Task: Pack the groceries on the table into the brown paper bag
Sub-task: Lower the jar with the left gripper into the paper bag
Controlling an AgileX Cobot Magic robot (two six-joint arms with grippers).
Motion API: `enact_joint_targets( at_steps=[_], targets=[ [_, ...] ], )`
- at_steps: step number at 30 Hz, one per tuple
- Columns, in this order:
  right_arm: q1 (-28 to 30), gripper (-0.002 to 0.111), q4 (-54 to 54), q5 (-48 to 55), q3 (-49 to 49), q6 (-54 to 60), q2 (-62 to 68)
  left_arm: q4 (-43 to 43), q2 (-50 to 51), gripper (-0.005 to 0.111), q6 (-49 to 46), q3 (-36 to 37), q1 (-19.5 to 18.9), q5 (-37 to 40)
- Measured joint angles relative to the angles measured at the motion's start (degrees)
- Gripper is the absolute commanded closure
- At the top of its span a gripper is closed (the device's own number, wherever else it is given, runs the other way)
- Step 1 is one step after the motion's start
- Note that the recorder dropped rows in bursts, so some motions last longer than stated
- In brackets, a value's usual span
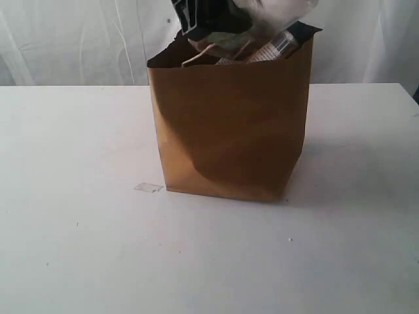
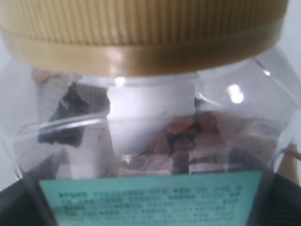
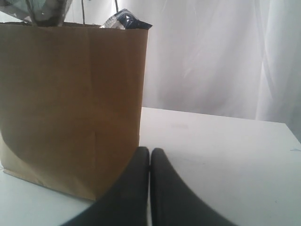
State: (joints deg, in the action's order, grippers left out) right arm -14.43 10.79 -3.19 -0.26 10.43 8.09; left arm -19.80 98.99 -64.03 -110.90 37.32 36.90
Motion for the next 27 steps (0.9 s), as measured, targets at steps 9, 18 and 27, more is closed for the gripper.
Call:
enact_joint_targets(
  at_steps=[9, 18, 27],
  targets=[
    [0.0, 0.108, 0.0, 0.0, 0.0, 0.0, 0.0, 3.22, 0.96, 0.107, 2.98, 0.0, 0.0, 0.22],
    [0.0, 0.108, 0.0, 0.0, 0.0, 0.0, 0.0, 7.87, 0.96, 0.107, 3.33, 0.0, 0.0, 0.3],
    [0.0, 0.108, 0.0, 0.0, 0.0, 0.0, 0.0, 10.33, 3.23, 0.092, 3.45, -0.32, 0.0, 4.47]
  ],
)
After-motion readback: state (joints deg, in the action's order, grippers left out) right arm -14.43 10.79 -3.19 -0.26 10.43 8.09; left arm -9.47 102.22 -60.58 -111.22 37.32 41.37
